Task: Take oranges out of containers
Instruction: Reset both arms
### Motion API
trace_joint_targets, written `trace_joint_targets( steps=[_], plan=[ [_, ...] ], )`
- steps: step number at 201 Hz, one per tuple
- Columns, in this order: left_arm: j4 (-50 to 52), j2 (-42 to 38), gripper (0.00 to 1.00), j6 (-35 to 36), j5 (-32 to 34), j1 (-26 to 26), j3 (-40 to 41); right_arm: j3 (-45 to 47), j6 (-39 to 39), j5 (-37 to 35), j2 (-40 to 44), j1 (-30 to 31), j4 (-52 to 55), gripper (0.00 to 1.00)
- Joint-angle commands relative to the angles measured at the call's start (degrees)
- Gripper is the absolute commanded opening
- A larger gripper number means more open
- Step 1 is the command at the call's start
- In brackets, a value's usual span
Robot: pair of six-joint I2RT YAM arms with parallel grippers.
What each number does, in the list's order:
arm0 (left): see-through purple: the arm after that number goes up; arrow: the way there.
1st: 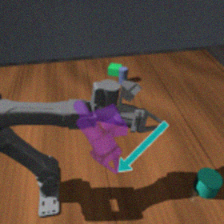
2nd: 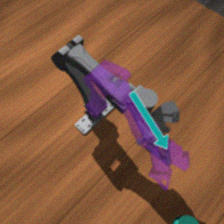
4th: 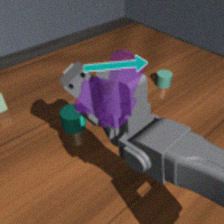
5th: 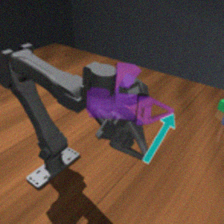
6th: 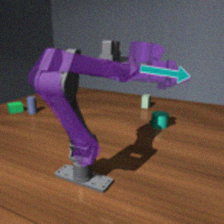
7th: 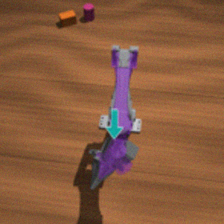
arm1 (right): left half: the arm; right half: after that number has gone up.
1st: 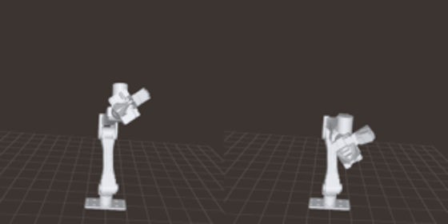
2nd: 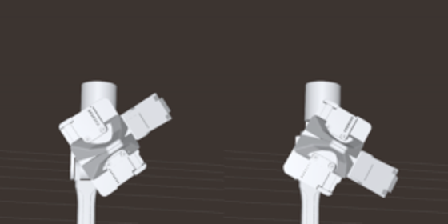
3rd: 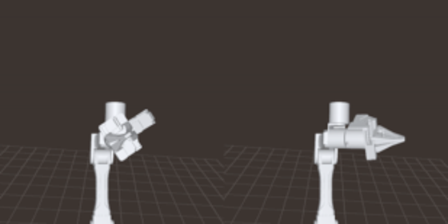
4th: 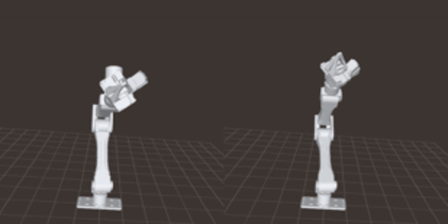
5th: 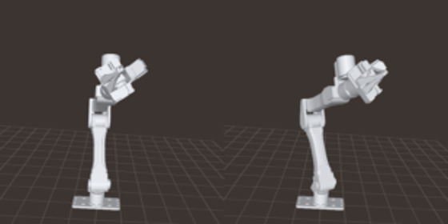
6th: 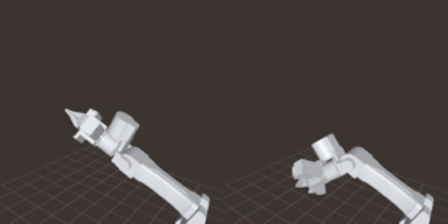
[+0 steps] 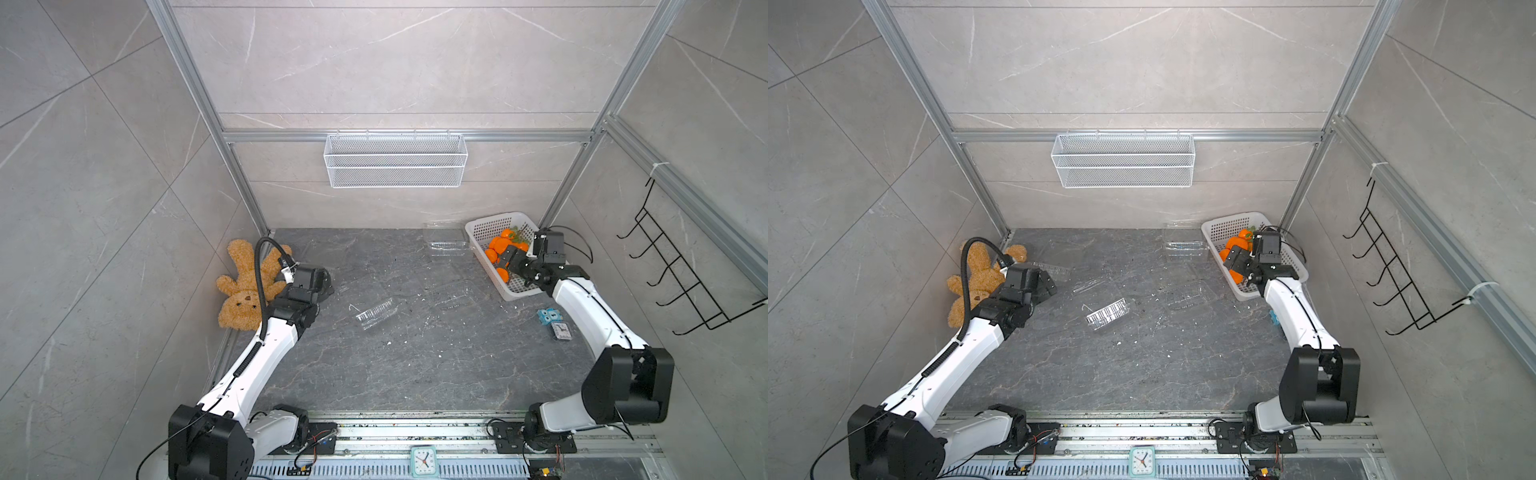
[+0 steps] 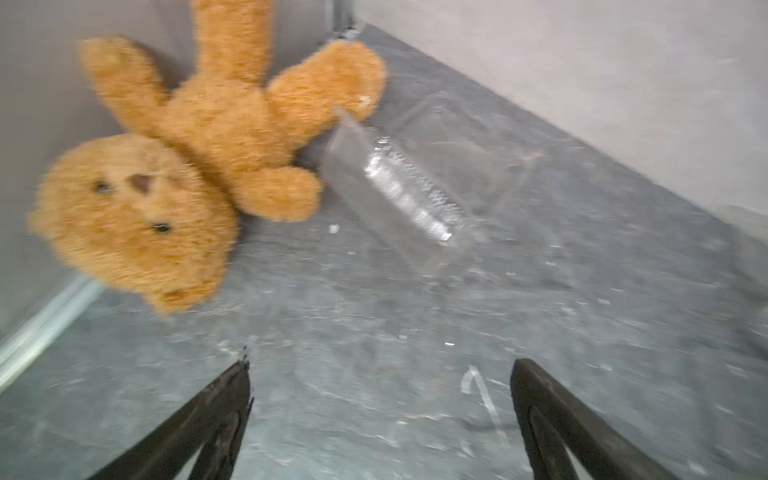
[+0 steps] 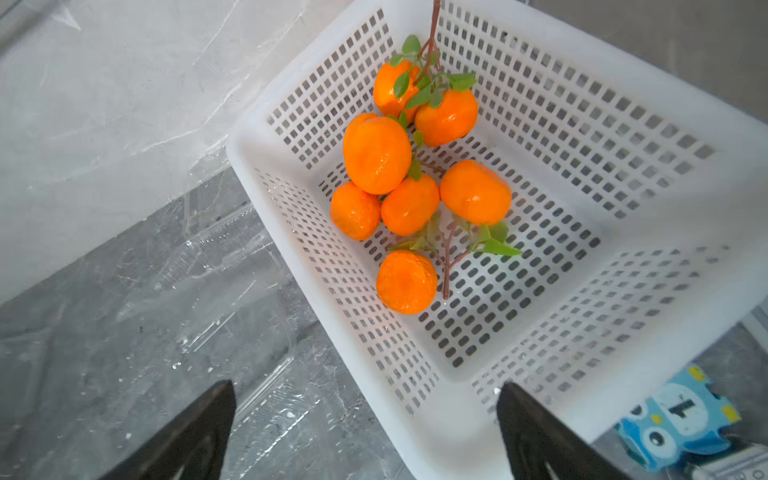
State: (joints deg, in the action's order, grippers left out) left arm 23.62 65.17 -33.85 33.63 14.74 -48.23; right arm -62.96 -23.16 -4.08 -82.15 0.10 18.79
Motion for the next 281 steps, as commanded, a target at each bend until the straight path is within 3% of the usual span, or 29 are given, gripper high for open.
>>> trace_joint_targets(
  steps=[1, 27, 32, 49, 69, 100, 124, 151, 169, 182, 192, 213, 230, 244, 259, 281],
  plan=[
    [-8.9, -1.21, 0.99, 5.25, 13.52, -1.97, 7.27, 10.77, 4.06, -10.49, 2.57, 2.1, -10.39, 1.0],
    [-20.92, -0.9, 0.99, 8.99, 18.38, -2.84, 15.77, 23.72, 4.31, -15.32, 7.4, 3.44, -22.36, 1.0],
    [-19.12, -1.37, 0.99, 8.01, 18.08, -3.55, 15.7, 26.22, 5.0, -16.42, 8.29, 3.98, -25.9, 1.0],
    [-28.27, -2.7, 1.0, 13.38, 21.22, -3.67, 19.9, 34.06, 9.08, -21.84, 10.15, 6.95, -39.0, 1.0],
    [-39.28, -0.91, 1.0, 17.99, 21.12, -4.39, 24.7, 35.78, 11.71, -23.78, 7.85, 8.47, -43.08, 1.0],
    [-47.24, 5.45, 0.99, 17.88, 15.98, -7.33, 26.23, 39.06, 16.51, -27.21, 4.6, 11.16, -52.8, 1.0],
    [-59.53, 7.92, 0.99, 23.51, 9.41, -7.44, 28.73, 44.24, 21.93, -27.38, 3.6, 12.73, -66.79, 1.0],
    [-62.62, 10.97, 0.99, 27.43, 9.02, -7.34, 27.79, 49.45, 23.67, -25.9, -1.67, 12.84, -83.13, 1.0],
    [-79.2, 17.8, 1.0, 32.56, 6.34, -8.55, 30.4, 49.73, 22.99, -24.05, 0.15, 12.98, -79.99, 1.0],
    [-68.72, 17.44, 1.0, 32.96, 2.82, -6.6, 26.52, 50.19, 23.59, -23.4, -1.07, 12.96, -82.66, 1.0],
    [-72.94, 19.82, 1.0, 35.23, 3.16, -6.51, 26.32, 50.26, 23.73, -22.77, -1.35, 12.84, -83.1, 1.0],
    [-70.47, 18.92, 1.0, 34.55, 2.41, -6.17, 26.06, 50.57, 22.56, -18.33, -1.59, 10.85, -82.75, 1.0],
    [-71.25, 18.65, 1.0, 34.8, 1.4, -6.21, 26.72, 47.98, 23.46, -18.4, -7.35, 10.13, -86.11, 1.0],
    [-72.15, 18.54, 1.0, 34.87, -0.04, -6.48, 27.26, 46.74, 20.91, -17.52, -3.42, 9.61, -75.91, 1.0],
    [-72.44, 18.68, 1.0, 35.11, -1.02, -6.57, 27.52, 47.31, 22.26, -17.72, -6.05, 9.39, -82.17, 1.0],
    [-82.16, 17.48, 1.0, 36.02, -4.21, -6.59, 33.46, 46.51, 21.52, -17.61, -4.43, 9.31, -77.5, 1.0]
  ],
)
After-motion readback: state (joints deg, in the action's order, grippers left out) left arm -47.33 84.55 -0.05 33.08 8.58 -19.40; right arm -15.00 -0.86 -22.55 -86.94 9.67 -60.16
